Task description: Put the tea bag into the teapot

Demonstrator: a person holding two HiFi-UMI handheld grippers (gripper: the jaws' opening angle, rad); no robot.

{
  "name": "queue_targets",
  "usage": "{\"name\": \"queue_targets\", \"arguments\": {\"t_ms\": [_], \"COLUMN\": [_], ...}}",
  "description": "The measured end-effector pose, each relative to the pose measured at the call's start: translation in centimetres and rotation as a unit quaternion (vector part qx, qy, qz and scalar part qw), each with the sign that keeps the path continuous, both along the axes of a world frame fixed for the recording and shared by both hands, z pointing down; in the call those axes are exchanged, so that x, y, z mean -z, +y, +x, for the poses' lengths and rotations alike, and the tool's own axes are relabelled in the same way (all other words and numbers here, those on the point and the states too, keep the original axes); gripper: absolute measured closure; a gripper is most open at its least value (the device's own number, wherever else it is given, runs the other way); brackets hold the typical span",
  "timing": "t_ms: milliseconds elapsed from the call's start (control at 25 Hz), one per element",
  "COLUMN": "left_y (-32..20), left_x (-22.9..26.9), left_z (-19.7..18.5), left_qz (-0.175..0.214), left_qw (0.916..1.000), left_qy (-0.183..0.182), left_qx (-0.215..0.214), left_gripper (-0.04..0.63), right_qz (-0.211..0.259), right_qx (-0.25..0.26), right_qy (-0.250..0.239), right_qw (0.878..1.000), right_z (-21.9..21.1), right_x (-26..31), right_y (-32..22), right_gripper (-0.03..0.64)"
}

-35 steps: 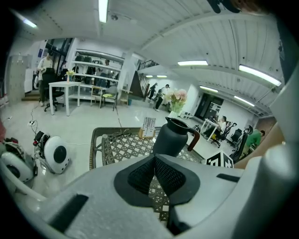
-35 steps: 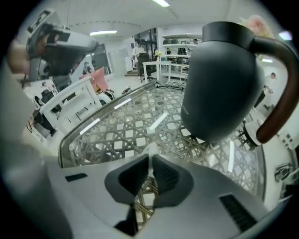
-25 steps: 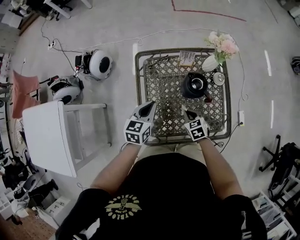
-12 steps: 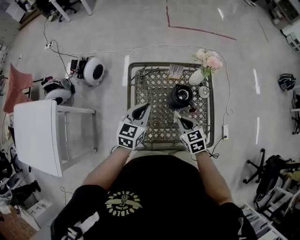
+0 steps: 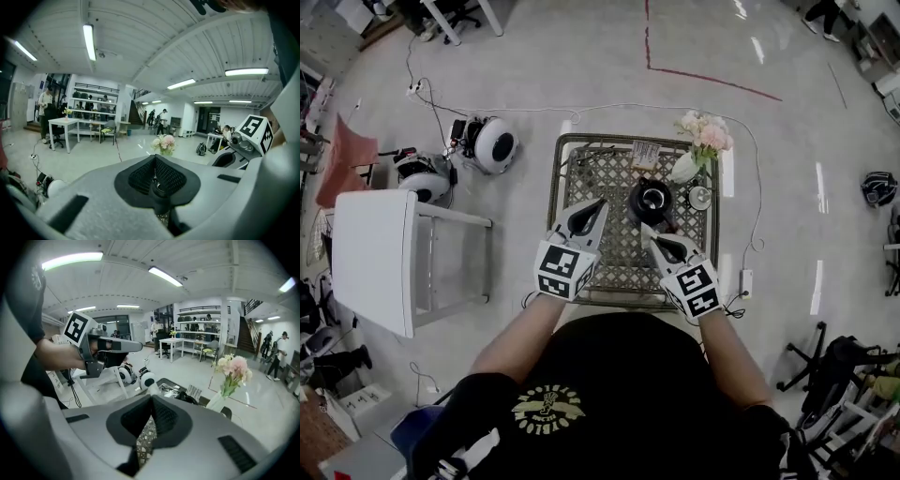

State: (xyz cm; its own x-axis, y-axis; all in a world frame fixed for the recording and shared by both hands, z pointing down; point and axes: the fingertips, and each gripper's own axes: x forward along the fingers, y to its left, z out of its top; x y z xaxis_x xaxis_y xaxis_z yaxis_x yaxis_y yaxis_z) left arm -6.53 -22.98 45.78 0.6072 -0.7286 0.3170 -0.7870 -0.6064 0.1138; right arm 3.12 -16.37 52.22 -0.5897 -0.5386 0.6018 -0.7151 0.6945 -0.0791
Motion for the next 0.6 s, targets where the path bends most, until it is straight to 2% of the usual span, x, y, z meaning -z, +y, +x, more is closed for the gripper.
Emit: {"name": "queue_targets", "arguments": {"t_ms": [200, 440, 600], "left_y": [-0.5, -1.5, -3.0], "left_x": [1.2, 2.6, 2.4], "left_z": [0.1, 0.6, 0.3], "left_qz": [0.003, 0.019, 0.008], "left_qw": [0.9996, 0.999, 0.9989], "left_qy": [0.002, -0.007, -0.013], "left_qx": [0.029, 0.04, 0.044], "left_gripper": [0.588, 0.588, 0.588], "right_qz": [0.017, 0.04, 0.05], "right_qx": [0.019, 0.026, 0.026], "right_qy": [-0.005, -0.007, 0.002], "right_qw": [1.0, 0.999, 0.998], "right_z": [1.3, 2.5, 3.0], "right_x": [2.6, 4.6, 4.6], "right_y": [-1.5, -4.4, -6.8], "right_gripper": [0.606, 0.606, 0.606]}}
